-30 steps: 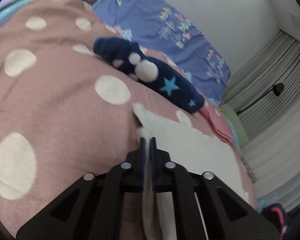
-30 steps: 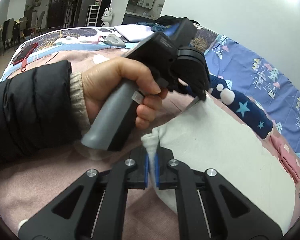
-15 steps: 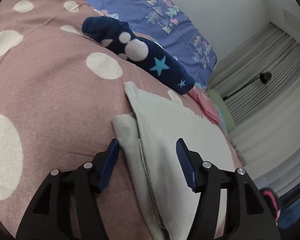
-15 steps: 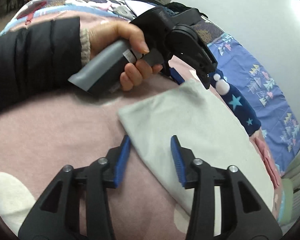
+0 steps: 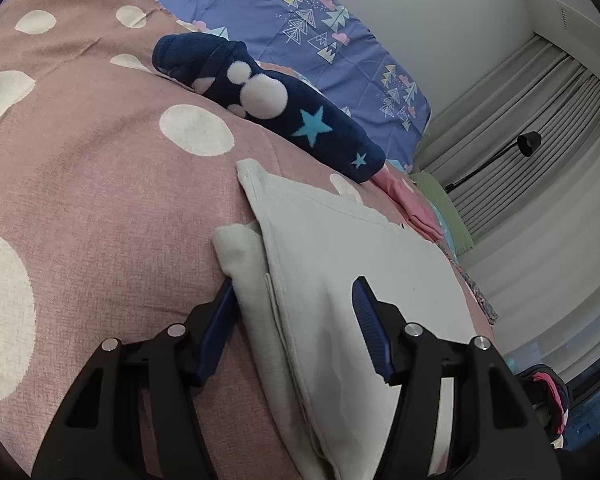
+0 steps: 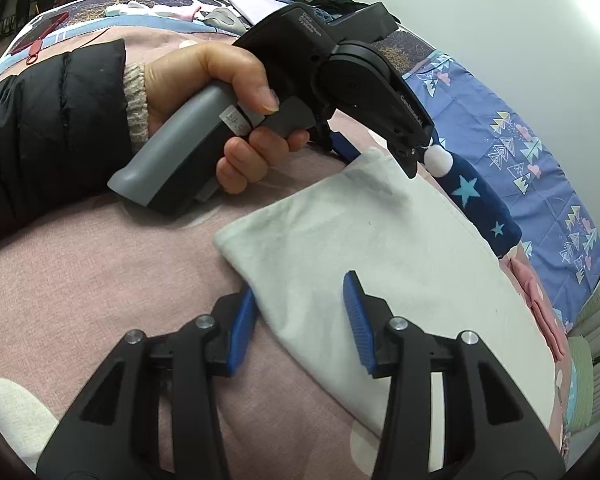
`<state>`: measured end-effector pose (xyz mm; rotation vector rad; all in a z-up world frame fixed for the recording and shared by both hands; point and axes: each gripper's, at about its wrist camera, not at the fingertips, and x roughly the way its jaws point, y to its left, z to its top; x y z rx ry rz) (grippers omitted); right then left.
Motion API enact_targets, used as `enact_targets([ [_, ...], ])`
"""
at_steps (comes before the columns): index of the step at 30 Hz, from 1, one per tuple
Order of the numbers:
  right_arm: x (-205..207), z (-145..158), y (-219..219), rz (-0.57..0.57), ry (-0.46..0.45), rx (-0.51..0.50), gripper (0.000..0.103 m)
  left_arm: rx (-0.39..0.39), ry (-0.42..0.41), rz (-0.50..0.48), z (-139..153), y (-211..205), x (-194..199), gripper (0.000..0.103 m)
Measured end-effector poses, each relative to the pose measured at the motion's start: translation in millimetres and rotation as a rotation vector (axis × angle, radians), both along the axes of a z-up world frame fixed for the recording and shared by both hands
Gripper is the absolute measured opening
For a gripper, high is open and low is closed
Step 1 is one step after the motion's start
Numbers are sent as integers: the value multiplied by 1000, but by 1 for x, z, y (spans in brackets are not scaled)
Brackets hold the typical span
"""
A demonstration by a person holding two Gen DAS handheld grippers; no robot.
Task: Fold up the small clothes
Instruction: 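Grasp the folded grey-green shirt edge with both grippers and lift it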
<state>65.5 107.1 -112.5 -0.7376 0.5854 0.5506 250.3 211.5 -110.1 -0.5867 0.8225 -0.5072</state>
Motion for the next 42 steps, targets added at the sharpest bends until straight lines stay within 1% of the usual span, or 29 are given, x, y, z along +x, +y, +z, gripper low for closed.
enact_targets([
  [2,0,0,0,-3,-2,0,44,-35,-4,-35,0,-2,1,59],
  [3,0,0,-1,-4,-7,-1,44,-41,-4,-47,1,-4,3,59],
  [4,1,-2,0,-6,-10,-7,44,-26,5,-40,1,-7,9,57],
  [5,2,-3,2,-8,-13,-12,44,-11,11,-29,0,-10,14,51],
  [7,3,-5,10,-12,-43,-33,44,23,60,11,-6,-11,27,13],
  [8,3,-5,13,-11,-57,-40,44,2,87,18,-11,-9,32,11],
  [9,4,-7,18,-10,-82,-53,41,-36,87,17,-14,-5,32,10],
  [10,5,-8,21,-9,-91,-61,32,-50,74,17,-12,-3,29,9],
  [11,6,-9,23,-8,-97,-69,19,-45,55,19,-10,-3,26,9],
  [12,9,-10,26,-11,-96,-81,3,-24,35,21,-7,-5,23,9],
  [13,10,-10,27,-21,-102,-81,3,-9,18,24,-4,-6,21,8],
  [15,2,3,23,2,-118,-15,3,-14,-30,26,3,-5,14,8],
  [17,-9,16,19,5,-180,21,3,-26,-58,36,7,-1,10,8],
  [18,-8,17,18,7,-176,24,3,-23,-49,40,6,0,11,8],
  [19,-6,15,17,9,-158,21,3,2,-20,42,2,-3,14,9],
  [21,1,7,15,-4,-100,5,4,45,38,36,-6,-8,19,9],
  [23,-2,6,13,0,-83,0,10,31,42,31,-6,-7,19,13],
  [25,-15,6,11,17,-110,-20,33,14,41,23,-7,-5,19,18],
  [27,-25,0,9,26,-146,-73,34,10,41,15,-8,-6,19,21],
  [30,-29,-13,13,10,-153,-131,35,19,34,0,-7,-9,18,27],
  [31,-27,-13,14,4,-160,-136,36,22,32,-5,-7,-11,18,28],
  [33,-20,-13,20,-18,-181,-147,36,24,31,-9,-6,-12,19,29],
  [35,-7,-15,29,-32,-191,-156,29,15,32,-9,-7,-11,19,29],
  [36,-3,-17,33,-33,-196,-165,18,8,33,-9,-7,-10,19,29],
  [37,0,-21,37,-33,-198,-177,4,1,33,-8,-8,-9,19,29],
  [38,4,-23,39,-40,-198,-191,4,1,34,-5,-8,-9,19,29],
  [39,5,-21,38,-43,-194,-178,4,3,37,-2,-8,-8,19,27],
  [40,5,-18,35,-42,-196,-160,3,6,42,2,-9,-8,20,20],
  [42,3,-5,26,-48,-211,-93,3,-10,60,5,-11,-5,22,11],
])
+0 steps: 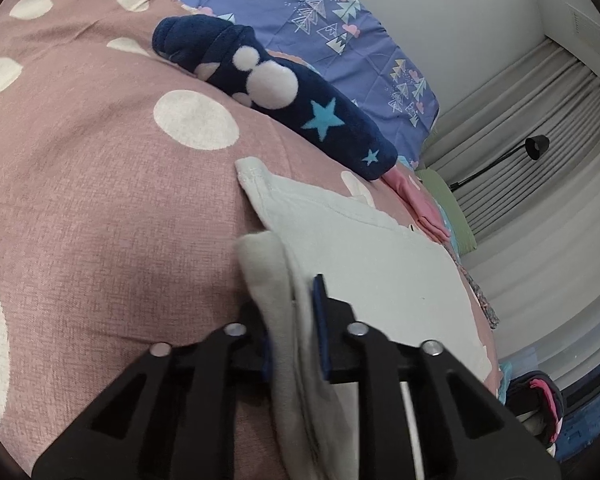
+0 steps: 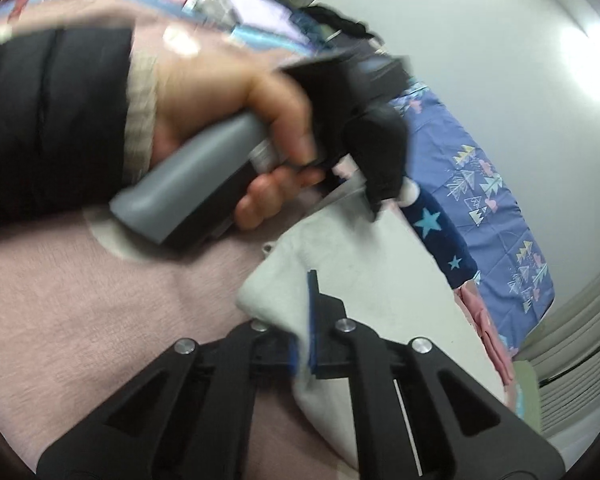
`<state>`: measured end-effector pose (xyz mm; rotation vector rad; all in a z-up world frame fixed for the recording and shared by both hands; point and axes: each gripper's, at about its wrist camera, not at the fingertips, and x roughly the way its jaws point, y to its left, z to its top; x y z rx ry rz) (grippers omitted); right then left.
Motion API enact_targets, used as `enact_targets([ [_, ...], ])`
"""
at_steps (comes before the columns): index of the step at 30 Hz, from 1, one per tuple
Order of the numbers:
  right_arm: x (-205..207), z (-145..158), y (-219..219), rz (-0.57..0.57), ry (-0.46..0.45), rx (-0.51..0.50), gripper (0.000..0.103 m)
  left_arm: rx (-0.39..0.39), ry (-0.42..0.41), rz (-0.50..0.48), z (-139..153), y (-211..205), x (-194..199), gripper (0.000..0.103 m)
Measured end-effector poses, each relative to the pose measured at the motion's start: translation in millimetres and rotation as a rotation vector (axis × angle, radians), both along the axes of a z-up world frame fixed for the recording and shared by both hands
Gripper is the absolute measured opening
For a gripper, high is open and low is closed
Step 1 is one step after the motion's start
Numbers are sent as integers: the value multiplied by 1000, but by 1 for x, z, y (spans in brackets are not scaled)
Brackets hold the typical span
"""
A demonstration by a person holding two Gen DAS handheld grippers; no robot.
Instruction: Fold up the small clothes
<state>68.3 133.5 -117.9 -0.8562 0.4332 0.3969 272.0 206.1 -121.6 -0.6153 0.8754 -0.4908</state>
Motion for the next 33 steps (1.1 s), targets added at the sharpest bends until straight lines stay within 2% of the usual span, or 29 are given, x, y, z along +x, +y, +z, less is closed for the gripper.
enact_targets([
  [3,2,16,-13,-17,20,85,3,-24,2,4,1,2,0,9],
  [6,10,32,-30,-40,68,173,3,32,-11,17,14,-7,-2,9],
  [12,13,70,-73,-106,28,298,3,100,-48,13,68,-42,6,9],
  [17,16,98,-139,-201,13,433,3,215,-90,-23,112,-113,16,9],
  [22,19,107,-213,-300,21,522,3,299,-131,-84,131,-200,25,9],
  [26,25,97,-281,-397,76,605,3,387,-140,-160,126,-276,34,9],
  [33,28,71,-365,-523,141,747,3,562,-141,-261,97,-386,41,8],
])
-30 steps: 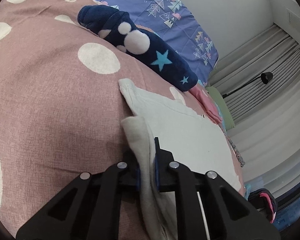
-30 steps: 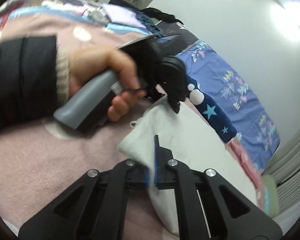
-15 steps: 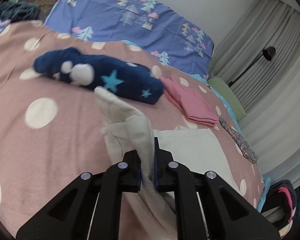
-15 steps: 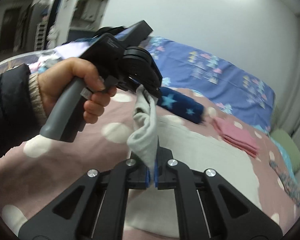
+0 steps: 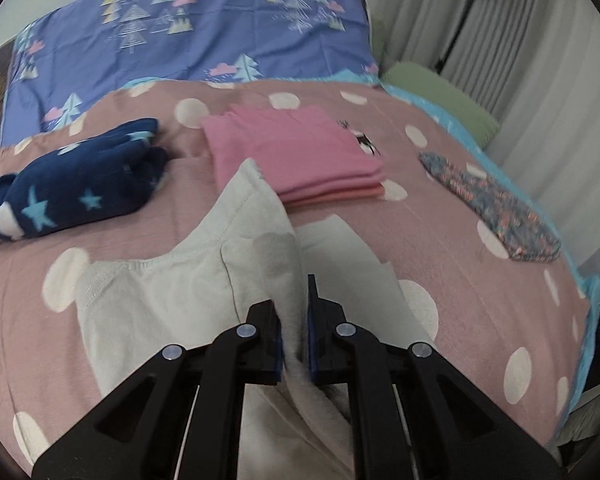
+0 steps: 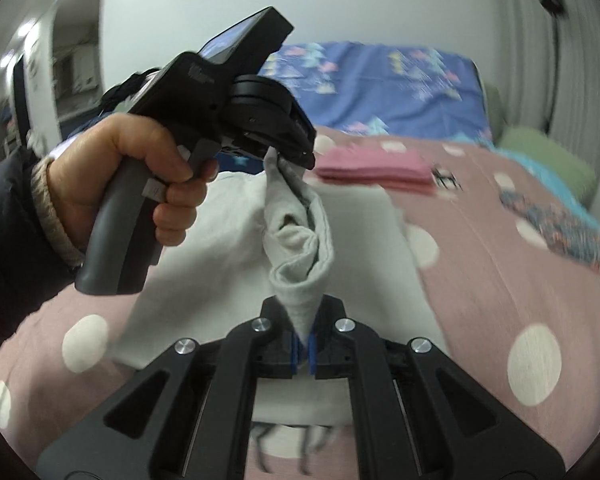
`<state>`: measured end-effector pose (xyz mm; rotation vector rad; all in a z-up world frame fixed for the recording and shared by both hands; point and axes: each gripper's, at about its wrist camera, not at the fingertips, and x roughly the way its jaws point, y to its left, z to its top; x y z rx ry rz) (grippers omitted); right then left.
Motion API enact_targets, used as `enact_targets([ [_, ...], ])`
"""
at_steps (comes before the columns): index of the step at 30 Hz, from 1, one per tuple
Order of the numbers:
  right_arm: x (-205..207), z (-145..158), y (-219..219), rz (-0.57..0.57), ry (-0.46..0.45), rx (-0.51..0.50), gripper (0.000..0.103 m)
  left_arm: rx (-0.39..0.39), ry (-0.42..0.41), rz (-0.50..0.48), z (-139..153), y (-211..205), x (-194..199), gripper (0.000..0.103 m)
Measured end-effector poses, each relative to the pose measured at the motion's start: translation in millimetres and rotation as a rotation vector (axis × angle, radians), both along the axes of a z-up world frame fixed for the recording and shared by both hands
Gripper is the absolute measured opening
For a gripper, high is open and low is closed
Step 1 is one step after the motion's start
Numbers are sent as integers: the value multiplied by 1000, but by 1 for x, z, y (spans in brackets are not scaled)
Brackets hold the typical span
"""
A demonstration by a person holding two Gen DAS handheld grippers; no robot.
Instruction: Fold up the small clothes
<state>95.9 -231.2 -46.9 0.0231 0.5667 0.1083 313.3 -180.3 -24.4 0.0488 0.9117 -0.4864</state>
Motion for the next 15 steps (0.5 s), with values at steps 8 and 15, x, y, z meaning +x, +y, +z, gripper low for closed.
enact_targets([
  [8,3,-26,-55,-34,102,213,3,139,1,-76,-23,-61,-1,8],
  [15,0,-35,-71,-33,131,300,3,207,-11,-83,-35,-82,0,8],
])
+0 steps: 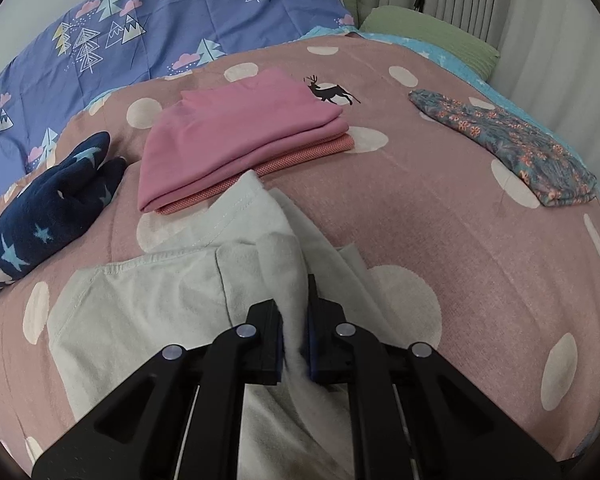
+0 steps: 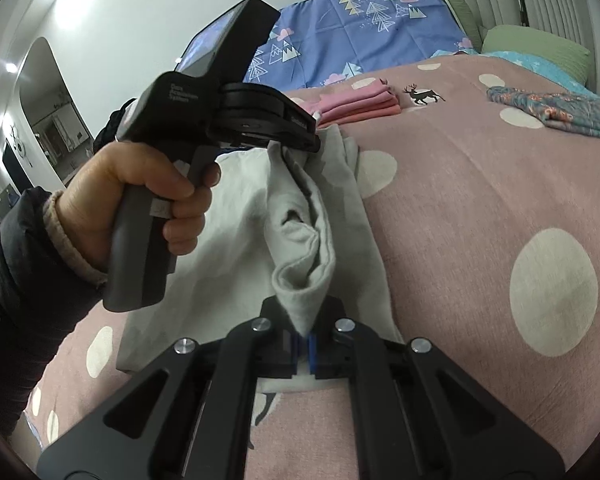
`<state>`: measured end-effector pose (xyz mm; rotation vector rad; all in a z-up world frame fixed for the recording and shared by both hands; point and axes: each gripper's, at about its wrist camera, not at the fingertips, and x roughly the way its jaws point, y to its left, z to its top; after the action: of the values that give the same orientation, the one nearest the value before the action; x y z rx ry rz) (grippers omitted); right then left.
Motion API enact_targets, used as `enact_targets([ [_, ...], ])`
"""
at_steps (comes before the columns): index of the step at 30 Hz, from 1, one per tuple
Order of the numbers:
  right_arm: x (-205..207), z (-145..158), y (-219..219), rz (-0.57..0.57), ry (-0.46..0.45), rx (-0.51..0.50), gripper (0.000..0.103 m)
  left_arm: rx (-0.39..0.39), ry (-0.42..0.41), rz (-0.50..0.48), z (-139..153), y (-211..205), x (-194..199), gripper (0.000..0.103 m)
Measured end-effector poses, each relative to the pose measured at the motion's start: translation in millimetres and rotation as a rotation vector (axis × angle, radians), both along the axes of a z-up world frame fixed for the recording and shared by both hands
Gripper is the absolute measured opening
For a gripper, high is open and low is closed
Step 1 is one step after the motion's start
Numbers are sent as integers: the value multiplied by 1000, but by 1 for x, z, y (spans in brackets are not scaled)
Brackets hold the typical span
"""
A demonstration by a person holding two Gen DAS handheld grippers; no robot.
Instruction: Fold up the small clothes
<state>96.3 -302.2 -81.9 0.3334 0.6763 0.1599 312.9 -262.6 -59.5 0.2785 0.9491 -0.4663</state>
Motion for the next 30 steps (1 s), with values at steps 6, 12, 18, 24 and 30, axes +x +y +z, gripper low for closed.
enact_targets([
  [6,-16,10,-5,-17,-65,40,3,-46,-2,7,8,-2,-3,8],
  [12,-16,-5,-19,-35,1,116,3,6,-24,-44,2,-17,-12,36],
  [18,-10,-17,-40,-23,41,270,6,-54,-181,-3,46,51,-70,59],
  [24,-13,-18,-43,-20,38,308,7,-38,-205,-16,36,136,-164,64],
  [30,-11,-21,-47,-30,53,339,7,-31,-98,9,-8,180,-230,64],
])
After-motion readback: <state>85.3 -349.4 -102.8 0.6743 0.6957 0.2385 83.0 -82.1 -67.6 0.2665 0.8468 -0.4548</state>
